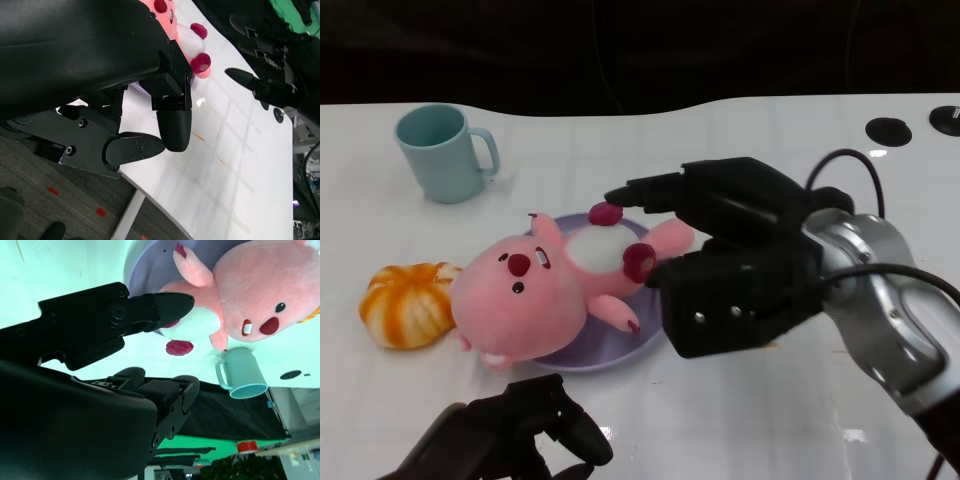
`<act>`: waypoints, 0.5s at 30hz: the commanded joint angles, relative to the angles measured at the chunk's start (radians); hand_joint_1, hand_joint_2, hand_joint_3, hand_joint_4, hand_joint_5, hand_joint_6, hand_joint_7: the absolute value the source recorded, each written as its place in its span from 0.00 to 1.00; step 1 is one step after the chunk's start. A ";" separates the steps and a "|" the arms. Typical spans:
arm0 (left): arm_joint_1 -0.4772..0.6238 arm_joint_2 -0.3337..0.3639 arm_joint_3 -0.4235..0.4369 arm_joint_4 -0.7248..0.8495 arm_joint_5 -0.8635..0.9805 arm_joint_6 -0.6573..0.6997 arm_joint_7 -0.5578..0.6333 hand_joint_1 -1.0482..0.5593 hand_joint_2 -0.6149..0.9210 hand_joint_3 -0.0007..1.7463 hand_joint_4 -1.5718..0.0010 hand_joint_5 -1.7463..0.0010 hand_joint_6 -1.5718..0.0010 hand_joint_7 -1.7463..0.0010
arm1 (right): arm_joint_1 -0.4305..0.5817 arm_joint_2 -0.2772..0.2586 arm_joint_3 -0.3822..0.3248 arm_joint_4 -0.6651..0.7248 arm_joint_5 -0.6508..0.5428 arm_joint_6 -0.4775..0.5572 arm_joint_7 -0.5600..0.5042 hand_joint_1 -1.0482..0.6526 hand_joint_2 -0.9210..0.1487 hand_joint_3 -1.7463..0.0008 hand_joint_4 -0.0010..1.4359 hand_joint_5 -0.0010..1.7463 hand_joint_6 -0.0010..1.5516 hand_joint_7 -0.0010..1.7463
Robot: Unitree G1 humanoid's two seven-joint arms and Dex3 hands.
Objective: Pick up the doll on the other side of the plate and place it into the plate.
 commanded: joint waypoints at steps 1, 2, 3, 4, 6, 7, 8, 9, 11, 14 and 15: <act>-0.006 0.005 -0.002 0.005 0.008 0.001 0.006 0.53 0.98 0.29 0.60 0.11 0.61 0.29 | 0.077 -0.021 -0.052 -0.084 0.031 0.017 -0.019 0.28 0.00 0.89 0.39 0.30 0.39 0.08; -0.007 0.004 -0.003 0.007 0.008 -0.001 0.007 0.53 0.98 0.29 0.60 0.11 0.61 0.29 | 0.105 -0.022 -0.068 -0.109 0.042 0.023 -0.023 0.29 0.00 0.90 0.42 0.31 0.42 0.08; -0.008 0.004 -0.004 0.008 0.009 -0.002 0.007 0.54 0.98 0.28 0.60 0.11 0.61 0.29 | 0.129 -0.023 -0.082 -0.132 0.052 0.031 -0.024 0.30 0.00 0.90 0.44 0.32 0.43 0.09; -0.008 0.004 -0.004 0.009 0.008 -0.003 0.007 0.54 0.98 0.28 0.60 0.11 0.60 0.29 | 0.156 -0.022 -0.099 -0.160 0.069 0.046 -0.021 0.31 0.00 0.90 0.46 0.33 0.44 0.09; -0.009 0.004 -0.004 0.009 0.007 -0.004 0.006 0.53 0.98 0.28 0.60 0.11 0.60 0.29 | 0.209 -0.011 -0.136 -0.217 0.112 0.081 -0.011 0.35 0.00 0.91 0.48 0.45 0.48 0.08; -0.009 0.005 -0.005 0.009 0.007 -0.004 0.005 0.53 0.98 0.28 0.60 0.11 0.60 0.29 | 0.241 -0.006 -0.157 -0.255 0.140 0.107 -0.002 0.37 0.00 0.92 0.48 0.51 0.50 0.08; -0.010 0.006 -0.005 0.009 0.007 -0.004 0.005 0.53 0.98 0.28 0.60 0.11 0.60 0.29 | 0.265 -0.003 -0.172 -0.285 0.162 0.129 0.004 0.38 0.00 0.91 0.48 0.57 0.51 0.08; -0.010 0.007 -0.006 0.008 0.010 -0.003 0.006 0.53 0.99 0.28 0.60 0.11 0.60 0.29 | 0.286 0.001 -0.187 -0.312 0.186 0.152 0.012 0.40 0.00 0.91 0.47 0.61 0.52 0.08; -0.012 0.007 -0.008 0.006 0.013 0.000 0.008 0.53 0.99 0.28 0.60 0.11 0.60 0.29 | 0.332 0.004 -0.222 -0.374 0.236 0.202 0.027 0.42 0.00 0.90 0.43 0.72 0.54 0.09; -0.019 0.009 -0.011 0.005 0.021 0.006 0.010 0.53 0.99 0.28 0.60 0.11 0.60 0.30 | 0.392 -0.019 -0.262 -0.456 0.275 0.242 0.035 0.46 0.00 0.90 0.39 0.79 0.56 0.12; -0.022 0.009 -0.011 0.004 0.022 0.010 0.009 0.53 0.99 0.28 0.60 0.11 0.60 0.30 | 0.409 -0.033 -0.270 -0.475 0.277 0.241 0.035 0.48 0.00 0.91 0.39 0.74 0.57 0.14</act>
